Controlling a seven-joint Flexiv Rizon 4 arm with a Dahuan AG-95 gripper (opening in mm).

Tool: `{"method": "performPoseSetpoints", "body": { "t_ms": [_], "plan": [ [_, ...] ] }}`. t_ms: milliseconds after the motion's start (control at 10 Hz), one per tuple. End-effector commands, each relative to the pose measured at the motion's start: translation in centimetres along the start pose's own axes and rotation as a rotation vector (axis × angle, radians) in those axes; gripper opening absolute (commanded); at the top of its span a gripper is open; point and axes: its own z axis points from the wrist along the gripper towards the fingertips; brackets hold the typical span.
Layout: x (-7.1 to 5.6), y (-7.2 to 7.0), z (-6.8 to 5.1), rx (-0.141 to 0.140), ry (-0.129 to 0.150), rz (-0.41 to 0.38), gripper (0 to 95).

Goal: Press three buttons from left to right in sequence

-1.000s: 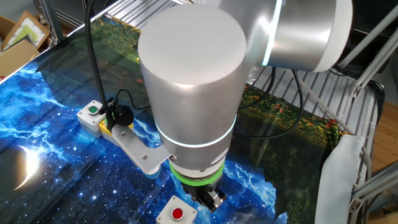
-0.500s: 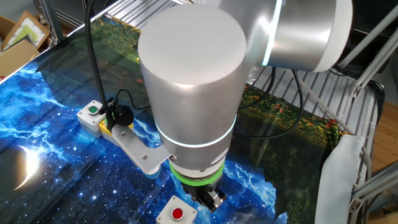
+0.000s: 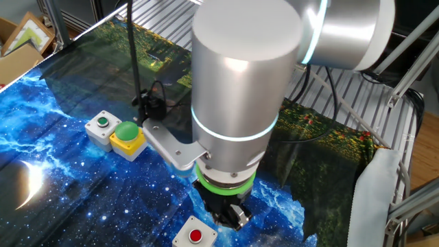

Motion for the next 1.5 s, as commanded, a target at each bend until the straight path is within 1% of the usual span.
{"method": "performPoseSetpoints", "body": {
  "t_ms": [100,400,800,900,1000,1100,1200,1300,1500],
  "plan": [
    [-0.1,0.0,0.0,-0.005,0.003,-0.007,0.0],
    [-0.1,0.1,0.0,-0.012,0.007,-0.006,0.0],
    [-0.1,0.1,0.0,-0.012,0.006,0.003,0.0],
    [-0.3,0.1,0.0,-0.009,0.005,0.008,0.0],
    [-0.7,0.1,0.0,-0.005,0.004,0.006,0.0],
    [-0.8,0.0,0.0,-0.005,0.004,0.006,0.0],
    [-1.5,-0.2,0.2,-0.004,-0.002,-0.001,0.0],
    [-2.6,-0.5,0.3,-0.005,-0.005,-0.004,0.0],
    [-3.9,-0.6,-0.1,0.003,-0.005,-0.004,0.0]
  ]
}}
